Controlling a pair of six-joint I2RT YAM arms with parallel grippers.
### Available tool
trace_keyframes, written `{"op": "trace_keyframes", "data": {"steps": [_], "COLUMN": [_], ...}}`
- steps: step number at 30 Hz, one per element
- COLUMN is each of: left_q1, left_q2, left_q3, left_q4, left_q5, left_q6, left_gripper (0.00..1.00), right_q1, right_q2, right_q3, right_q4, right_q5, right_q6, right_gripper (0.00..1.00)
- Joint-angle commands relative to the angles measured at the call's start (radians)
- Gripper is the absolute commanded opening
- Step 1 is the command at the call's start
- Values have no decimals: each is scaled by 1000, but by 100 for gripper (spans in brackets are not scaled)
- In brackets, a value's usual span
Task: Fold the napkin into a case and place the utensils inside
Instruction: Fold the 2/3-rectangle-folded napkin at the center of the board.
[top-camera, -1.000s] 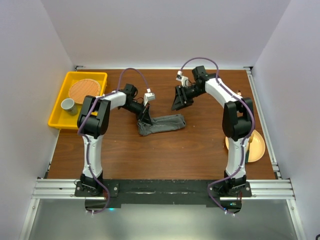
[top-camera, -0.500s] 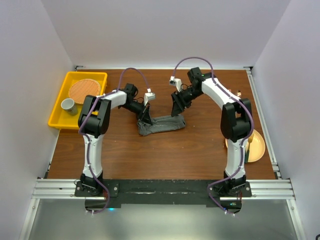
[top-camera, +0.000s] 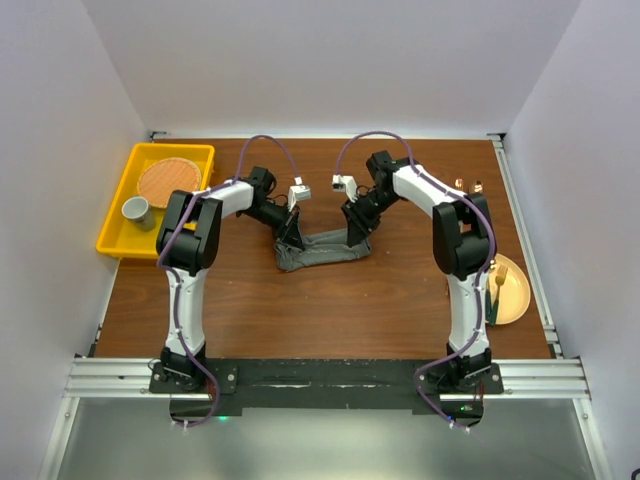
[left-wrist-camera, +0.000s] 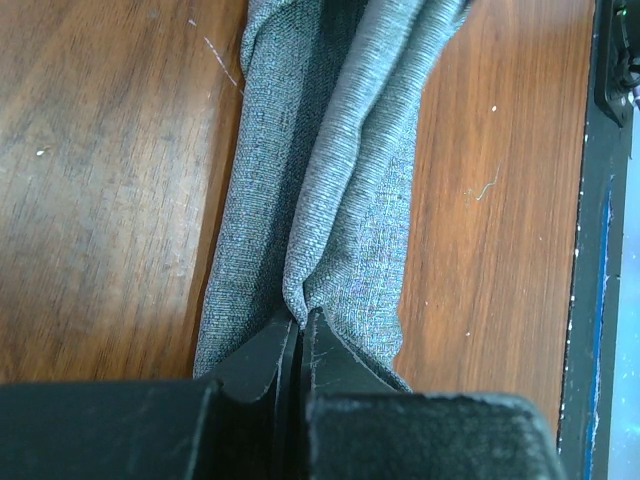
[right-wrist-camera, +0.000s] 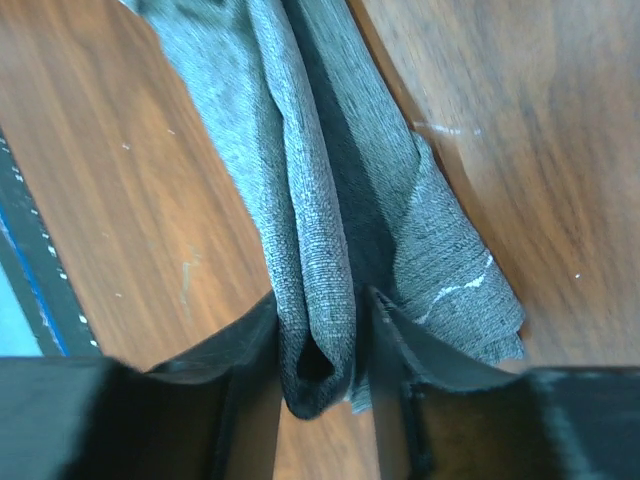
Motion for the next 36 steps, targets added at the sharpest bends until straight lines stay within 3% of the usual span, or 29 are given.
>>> {"op": "trace_keyframes", "data": {"steps": [1,4,9,14,19,21,25,28,36], "left_q1": [12,15,32,41,39,35,27,15,-13], "left_q2": [8,-27,-141,-277,-239,-230,-192,-151,-144], "left_q3": [15,-10,-60,-152,-139,-143,-143,-114,-142], "left_q4": [8,37,90,279,239,251,284,226,87], "left_q5": [-44,-22,39,-24,-68,-96,-144,-144,-108], "left_q6": [46,48,54,-4,33,31,20,51,149], "left_gripper": [2,14,44,53,70,72,71,64,34], "right_q1": [7,7,8,8,8,7,10,10,25], "right_q2": [18,35,68,81,94,98,104,99,53], "right_q3": [-16,-22,-22,-34,-34,-36,-37,-45,-102], "right_q4": [41,57,64,74,72,77,68,55,3], "right_q5": [41,52,67,70,83,81,84,77,35], "right_q6": [-28,-11,27,47,64,70,67,67,77], "right_gripper": [29,22,13,10,8,7,4,0,0]}}
